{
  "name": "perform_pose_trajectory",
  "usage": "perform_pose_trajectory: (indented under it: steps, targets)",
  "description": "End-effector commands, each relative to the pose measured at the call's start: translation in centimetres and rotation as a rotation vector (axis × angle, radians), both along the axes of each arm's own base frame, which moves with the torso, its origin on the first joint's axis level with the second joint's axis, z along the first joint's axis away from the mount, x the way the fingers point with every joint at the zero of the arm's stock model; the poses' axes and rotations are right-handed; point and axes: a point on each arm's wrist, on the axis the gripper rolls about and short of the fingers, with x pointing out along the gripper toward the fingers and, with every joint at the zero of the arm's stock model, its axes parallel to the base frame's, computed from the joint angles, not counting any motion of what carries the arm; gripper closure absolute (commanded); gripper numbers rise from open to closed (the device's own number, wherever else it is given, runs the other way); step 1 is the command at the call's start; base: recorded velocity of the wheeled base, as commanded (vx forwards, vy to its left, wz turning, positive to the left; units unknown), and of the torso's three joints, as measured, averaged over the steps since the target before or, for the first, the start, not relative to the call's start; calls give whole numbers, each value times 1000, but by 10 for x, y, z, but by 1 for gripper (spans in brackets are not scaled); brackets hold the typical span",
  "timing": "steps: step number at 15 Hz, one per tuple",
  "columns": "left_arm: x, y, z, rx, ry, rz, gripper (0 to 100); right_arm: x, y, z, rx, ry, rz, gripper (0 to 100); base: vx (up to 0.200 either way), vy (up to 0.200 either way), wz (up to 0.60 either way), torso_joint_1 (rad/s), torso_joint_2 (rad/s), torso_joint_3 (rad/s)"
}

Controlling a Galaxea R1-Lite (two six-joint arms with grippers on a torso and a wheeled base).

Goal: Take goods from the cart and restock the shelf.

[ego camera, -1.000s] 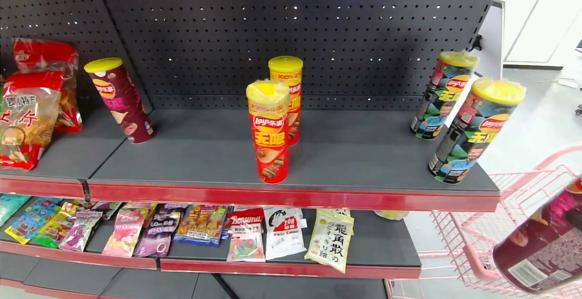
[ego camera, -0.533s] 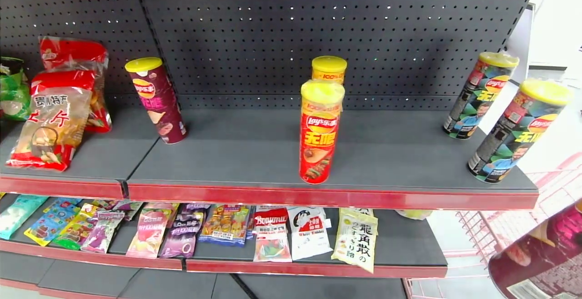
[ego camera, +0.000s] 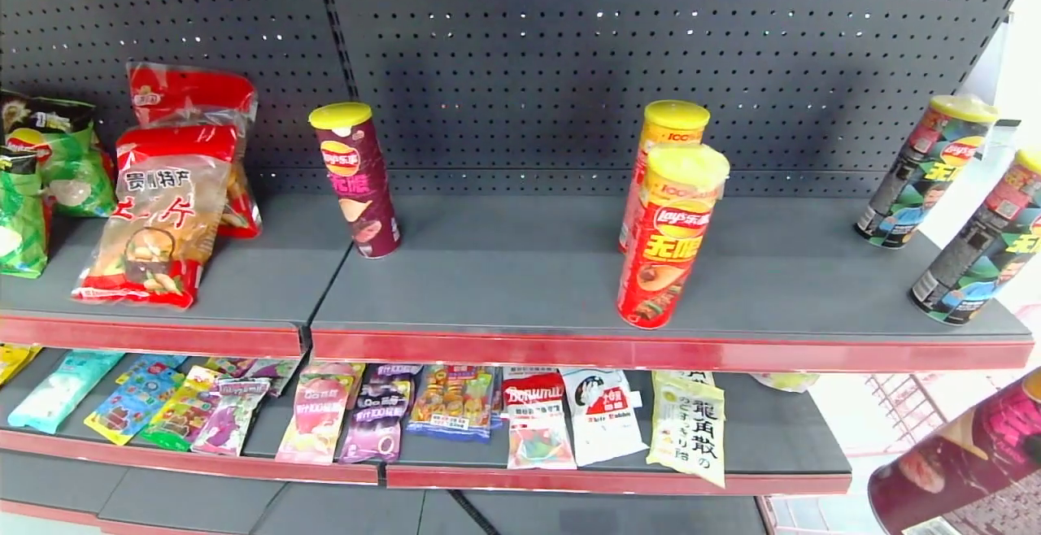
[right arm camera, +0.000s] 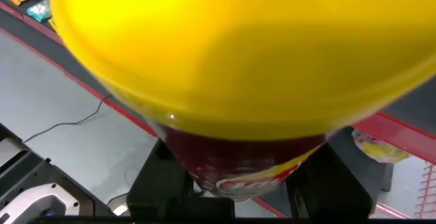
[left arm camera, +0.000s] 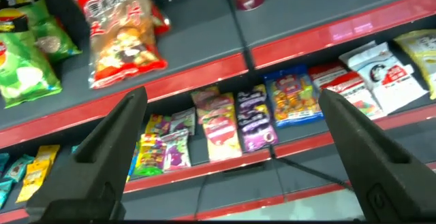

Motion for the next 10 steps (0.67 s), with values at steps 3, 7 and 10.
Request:
perform_pose_trajectory:
  steps: [3, 7, 10]
  targets:
    - [0, 0, 0, 0, -1, 1, 0, -2, 0, -2, -1, -2, 0, 100, 0, 200, 0, -1, 2, 2]
    - [0, 0, 0, 1, 1, 1, 0, -3, -1, -6, -4, 7, 1, 100, 0, 200, 0, 2, 2, 4]
    - [0, 0, 0, 2, -1, 0, 0, -4, -1, -8, -4, 8, 1, 100, 0, 200, 0, 4, 4, 2]
